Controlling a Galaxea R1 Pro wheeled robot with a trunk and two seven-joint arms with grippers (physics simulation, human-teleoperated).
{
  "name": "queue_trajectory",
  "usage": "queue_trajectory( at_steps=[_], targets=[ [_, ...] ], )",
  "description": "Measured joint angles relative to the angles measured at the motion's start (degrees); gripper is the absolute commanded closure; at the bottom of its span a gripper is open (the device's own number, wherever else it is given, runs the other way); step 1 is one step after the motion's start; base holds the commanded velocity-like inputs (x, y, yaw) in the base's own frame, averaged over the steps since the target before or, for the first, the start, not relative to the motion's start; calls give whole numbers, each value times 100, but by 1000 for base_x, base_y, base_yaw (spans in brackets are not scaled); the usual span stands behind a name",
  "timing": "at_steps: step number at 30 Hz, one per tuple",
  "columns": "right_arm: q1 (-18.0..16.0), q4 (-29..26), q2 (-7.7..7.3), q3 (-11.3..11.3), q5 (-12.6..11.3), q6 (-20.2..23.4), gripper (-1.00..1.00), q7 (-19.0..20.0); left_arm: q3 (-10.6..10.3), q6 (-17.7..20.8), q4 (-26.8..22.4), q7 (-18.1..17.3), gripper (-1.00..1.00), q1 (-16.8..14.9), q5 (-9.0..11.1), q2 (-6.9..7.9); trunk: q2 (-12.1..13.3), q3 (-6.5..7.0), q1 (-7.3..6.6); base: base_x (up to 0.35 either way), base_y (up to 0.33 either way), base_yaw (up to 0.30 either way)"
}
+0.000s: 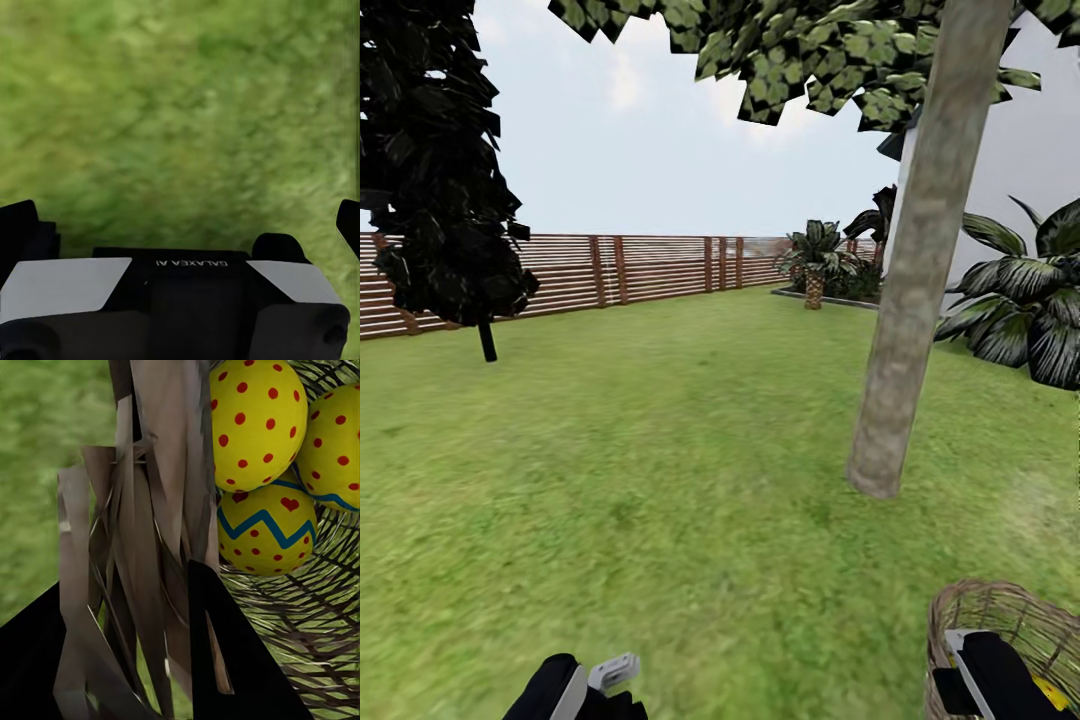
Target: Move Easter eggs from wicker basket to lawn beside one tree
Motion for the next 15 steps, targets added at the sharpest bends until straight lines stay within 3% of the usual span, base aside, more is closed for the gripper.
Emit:
queue_trajectory(
  at_steps=[5,11,15],
  targets=[
    [-1,26,1,3,-113,0,100,0,0,0,-1,0,-100,-1,0,2,0,0,0,347,0,-3],
    [0,18,1,2,-73,-1,100,-2,0,0,-1,0,-100,-2,1,-2,0,0,0,347,0,-3],
    [0,8,0,2,-87,-1,100,-1,-1,-1,2,0,-100,-4,0,-7,0,14,0,347,0,-205]
  ],
)
